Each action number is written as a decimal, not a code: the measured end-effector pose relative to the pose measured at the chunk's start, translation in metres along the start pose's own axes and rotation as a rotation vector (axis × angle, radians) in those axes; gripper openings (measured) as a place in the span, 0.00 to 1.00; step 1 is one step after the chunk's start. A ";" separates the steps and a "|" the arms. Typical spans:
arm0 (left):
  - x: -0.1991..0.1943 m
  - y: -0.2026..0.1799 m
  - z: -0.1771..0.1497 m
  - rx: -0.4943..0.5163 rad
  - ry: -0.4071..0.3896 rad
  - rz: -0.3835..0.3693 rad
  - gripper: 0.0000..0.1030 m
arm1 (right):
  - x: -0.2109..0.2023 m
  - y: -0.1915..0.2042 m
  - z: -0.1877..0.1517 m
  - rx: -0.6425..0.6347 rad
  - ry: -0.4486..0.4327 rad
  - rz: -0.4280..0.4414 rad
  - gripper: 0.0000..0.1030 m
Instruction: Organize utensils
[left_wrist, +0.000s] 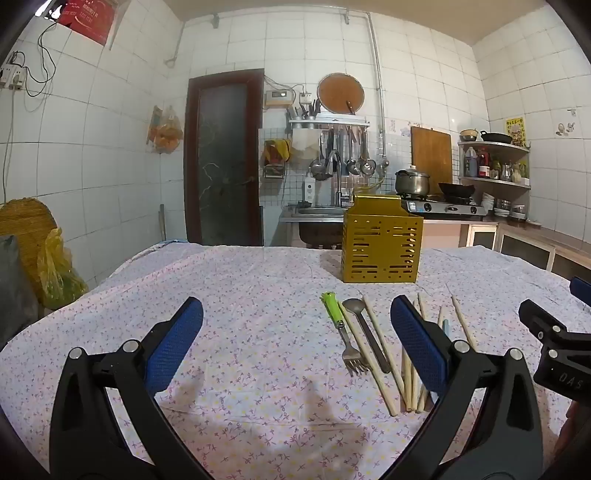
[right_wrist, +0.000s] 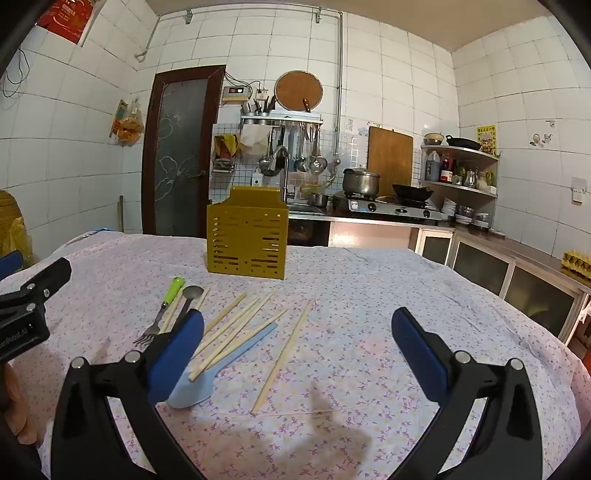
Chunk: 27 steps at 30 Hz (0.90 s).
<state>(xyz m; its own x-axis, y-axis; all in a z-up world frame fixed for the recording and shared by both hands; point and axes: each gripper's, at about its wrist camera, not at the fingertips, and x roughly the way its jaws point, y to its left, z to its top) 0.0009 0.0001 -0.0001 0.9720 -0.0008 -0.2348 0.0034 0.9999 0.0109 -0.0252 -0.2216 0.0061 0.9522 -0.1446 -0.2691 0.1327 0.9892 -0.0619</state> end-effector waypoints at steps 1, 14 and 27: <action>0.000 0.000 0.000 -0.001 0.000 0.000 0.95 | 0.000 0.000 0.000 0.002 0.002 -0.002 0.96; 0.000 -0.001 0.000 0.003 -0.012 0.001 0.95 | -0.003 -0.004 0.000 0.013 -0.005 -0.015 0.96; 0.000 0.000 0.000 0.001 -0.016 0.000 0.95 | -0.004 -0.002 0.000 0.010 -0.015 -0.020 0.96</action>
<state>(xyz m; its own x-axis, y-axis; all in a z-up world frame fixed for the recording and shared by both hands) 0.0005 -0.0004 0.0000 0.9757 -0.0013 -0.2190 0.0040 0.9999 0.0119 -0.0295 -0.2231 0.0075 0.9534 -0.1642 -0.2531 0.1546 0.9863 -0.0575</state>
